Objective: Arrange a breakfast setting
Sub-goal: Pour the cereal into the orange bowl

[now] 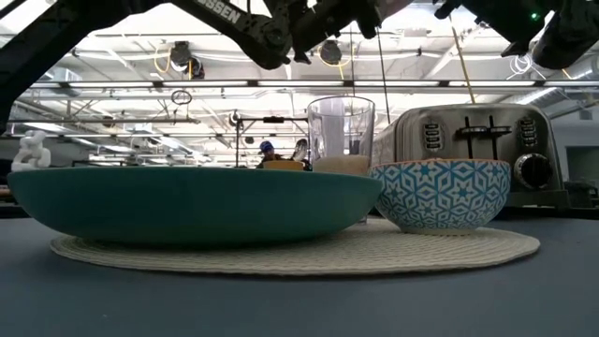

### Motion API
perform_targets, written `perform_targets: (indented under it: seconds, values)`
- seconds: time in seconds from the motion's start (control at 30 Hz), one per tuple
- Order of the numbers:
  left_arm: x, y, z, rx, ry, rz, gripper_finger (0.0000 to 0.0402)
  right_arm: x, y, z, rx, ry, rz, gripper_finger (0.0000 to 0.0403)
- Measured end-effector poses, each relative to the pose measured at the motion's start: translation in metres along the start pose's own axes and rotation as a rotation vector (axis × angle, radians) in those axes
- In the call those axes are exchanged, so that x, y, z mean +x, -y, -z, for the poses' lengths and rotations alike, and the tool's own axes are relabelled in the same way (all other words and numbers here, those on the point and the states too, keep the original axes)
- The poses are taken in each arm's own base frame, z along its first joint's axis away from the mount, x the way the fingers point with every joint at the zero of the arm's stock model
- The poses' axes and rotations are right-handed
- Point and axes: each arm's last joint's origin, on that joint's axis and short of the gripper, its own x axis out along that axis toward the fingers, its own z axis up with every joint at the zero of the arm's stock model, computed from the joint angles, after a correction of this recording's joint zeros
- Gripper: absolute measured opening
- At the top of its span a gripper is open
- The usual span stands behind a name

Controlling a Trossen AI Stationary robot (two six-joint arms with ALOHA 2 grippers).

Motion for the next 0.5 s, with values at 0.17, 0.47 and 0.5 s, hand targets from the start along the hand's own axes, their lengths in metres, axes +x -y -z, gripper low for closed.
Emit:
perform_targets:
  seconds: [0.17, 0.47, 0.5]
  values:
    - [0.0008, 0.0011, 0.0, -0.017, 0.001, 0.003, 0.0393, 0.0, -0.0002, -0.0002, -0.001, 0.002, -0.005, 0.0233]
    - [0.0008, 0.0009, 0.0003, -0.041, -0.002, 0.002, 0.0393, 0.0, -0.0002, -0.0003, -0.001, 0.003, -0.005, 0.0233]
    - [0.0009, 0.0011, 0.0004, -0.041, -0.002, 0.002, 0.0393, 0.0, -0.0002, -0.0003, -0.001, 0.003, -0.005, 0.0233]
